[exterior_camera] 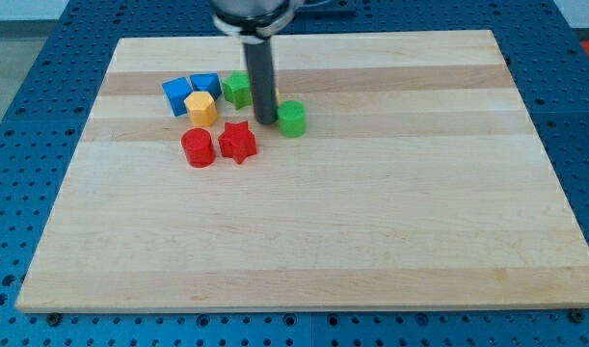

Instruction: Keep yellow heart above green circle

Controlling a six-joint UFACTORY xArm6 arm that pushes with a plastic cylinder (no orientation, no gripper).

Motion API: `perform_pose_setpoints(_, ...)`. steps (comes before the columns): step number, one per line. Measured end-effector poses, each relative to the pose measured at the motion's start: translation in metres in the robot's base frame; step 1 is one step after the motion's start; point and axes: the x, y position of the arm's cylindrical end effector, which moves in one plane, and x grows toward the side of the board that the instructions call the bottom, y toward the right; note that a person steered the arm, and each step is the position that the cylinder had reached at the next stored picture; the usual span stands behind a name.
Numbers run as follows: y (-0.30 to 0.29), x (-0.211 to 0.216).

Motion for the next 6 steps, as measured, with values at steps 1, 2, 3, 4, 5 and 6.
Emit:
perform_pose_setpoints(1, 0.018, -0.009)
perform_pose_setpoints(2, 0.011, 0.006)
perform_pose_setpoints(3, -0.024, 0.021)
perform_pose_setpoints(4, -0.038, 0.004)
perform_pose_setpoints(5, -0.015, -0.007)
perform_pose_setpoints(6, 0.029, -0.022)
